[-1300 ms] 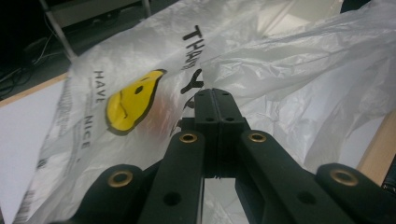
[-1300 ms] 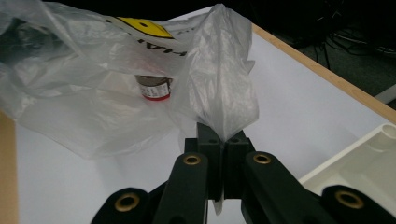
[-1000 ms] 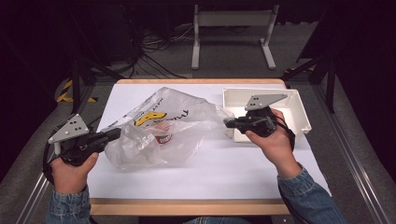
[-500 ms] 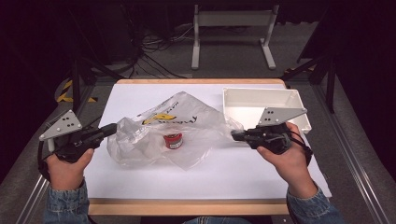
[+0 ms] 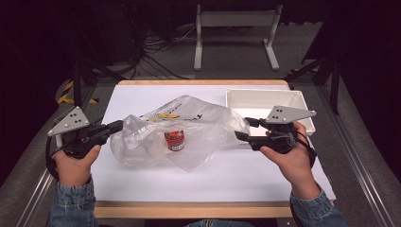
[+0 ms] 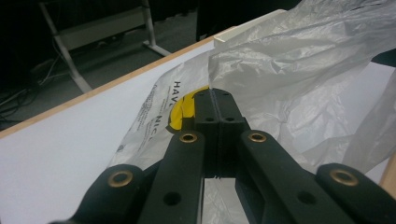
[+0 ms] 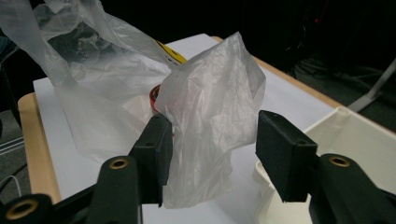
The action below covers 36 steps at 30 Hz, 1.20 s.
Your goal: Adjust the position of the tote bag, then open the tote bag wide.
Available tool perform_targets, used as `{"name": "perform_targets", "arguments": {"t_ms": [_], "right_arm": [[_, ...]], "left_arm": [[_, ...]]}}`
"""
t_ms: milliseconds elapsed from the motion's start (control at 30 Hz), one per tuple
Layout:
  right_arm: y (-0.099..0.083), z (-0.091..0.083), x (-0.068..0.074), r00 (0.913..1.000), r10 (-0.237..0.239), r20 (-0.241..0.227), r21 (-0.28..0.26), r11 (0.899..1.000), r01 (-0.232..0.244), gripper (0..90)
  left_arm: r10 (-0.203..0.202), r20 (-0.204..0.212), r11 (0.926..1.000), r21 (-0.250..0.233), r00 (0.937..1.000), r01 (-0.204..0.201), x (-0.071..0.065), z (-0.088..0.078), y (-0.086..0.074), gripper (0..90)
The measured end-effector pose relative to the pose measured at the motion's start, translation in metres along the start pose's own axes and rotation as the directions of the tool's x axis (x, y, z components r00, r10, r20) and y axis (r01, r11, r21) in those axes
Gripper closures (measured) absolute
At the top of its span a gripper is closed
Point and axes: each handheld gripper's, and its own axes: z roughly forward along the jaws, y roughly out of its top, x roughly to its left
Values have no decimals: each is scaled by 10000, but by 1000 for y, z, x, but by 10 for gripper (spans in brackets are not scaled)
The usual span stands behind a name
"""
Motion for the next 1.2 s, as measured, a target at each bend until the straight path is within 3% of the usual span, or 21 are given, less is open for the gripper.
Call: {"name": "perform_targets", "arguments": {"t_ms": [200, 433, 500, 567, 600, 633, 733, 1033, 1200], "right_arm": [[7, 6, 2, 9978, -576, -323, -994, 9936, 541, 391], [15, 20, -8, 9980, -349, -531, -1351, 9905, 274, 405], [18, 23, -12, 9984, -299, -488, -1402, 9899, 228, 452], [20, 24, -14, 9981, -317, -526, -1417, 9896, 240, 576], [22, 25, -16, 9981, -407, -467, -1399, 9896, 338, 653], [22, 25, -16, 9981, -407, -467, -1399, 9896, 338, 653], [27, 31, -21, 9987, -490, -112, -1230, 9913, 473, 820], [33, 62, -31, 9973, -660, 319, -591, 9960, 678, 863], [32, 86, -42, 9981, -482, 396, -181, 9986, 490, 871]], "left_arm": [[-122, -210, 9992, -387, 9997, 114, 4, -4, -1, 900], [-350, -358, 9980, -540, 9987, 331, 10, -5, -5, 900], [-361, -437, 9978, -566, 9984, 336, 11, -5, -6, 900], [-392, -499, 9978, -560, 9980, 364, 12, -4, -7, 900], [-419, -533, 9978, -541, 9977, 390, 13, -4, -8, 900], [-419, -533, 9978, -541, 9977, 390, 13, -4, -8, 900], [-387, -803, 9987, -371, 9960, 359, 15, -1, -11, 900], [-899, -1123, 9959, -154, 9896, 887, 31, 8, -26, 900], [-1131, -1341, 9929, 224, 9845, 1171, 41, 18, -37, 900]]}}
